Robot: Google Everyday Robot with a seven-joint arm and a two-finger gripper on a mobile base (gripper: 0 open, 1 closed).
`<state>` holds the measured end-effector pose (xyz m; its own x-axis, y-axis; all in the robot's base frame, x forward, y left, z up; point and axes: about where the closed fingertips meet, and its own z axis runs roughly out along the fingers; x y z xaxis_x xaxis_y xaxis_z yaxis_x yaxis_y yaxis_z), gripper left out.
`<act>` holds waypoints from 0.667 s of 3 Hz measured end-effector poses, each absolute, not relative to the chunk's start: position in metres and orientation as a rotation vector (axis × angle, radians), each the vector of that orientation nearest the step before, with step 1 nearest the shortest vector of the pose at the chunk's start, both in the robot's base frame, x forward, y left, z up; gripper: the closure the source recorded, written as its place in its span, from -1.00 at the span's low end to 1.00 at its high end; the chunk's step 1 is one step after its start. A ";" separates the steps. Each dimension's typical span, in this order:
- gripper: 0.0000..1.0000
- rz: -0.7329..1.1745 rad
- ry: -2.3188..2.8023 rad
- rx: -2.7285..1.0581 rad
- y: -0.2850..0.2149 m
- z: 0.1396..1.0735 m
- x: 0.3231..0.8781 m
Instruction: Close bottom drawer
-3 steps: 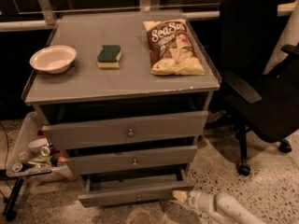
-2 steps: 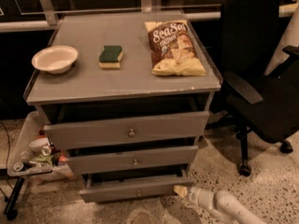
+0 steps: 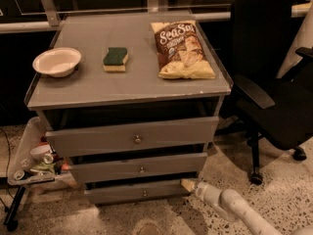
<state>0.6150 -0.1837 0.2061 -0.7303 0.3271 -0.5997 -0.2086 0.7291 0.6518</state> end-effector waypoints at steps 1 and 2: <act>1.00 0.938 2.194 0.090 -0.184 0.207 0.618; 1.00 0.902 2.154 0.091 -0.180 0.220 0.651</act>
Offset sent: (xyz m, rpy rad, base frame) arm 0.0818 0.0034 0.0321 -0.0397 -0.1095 -0.0723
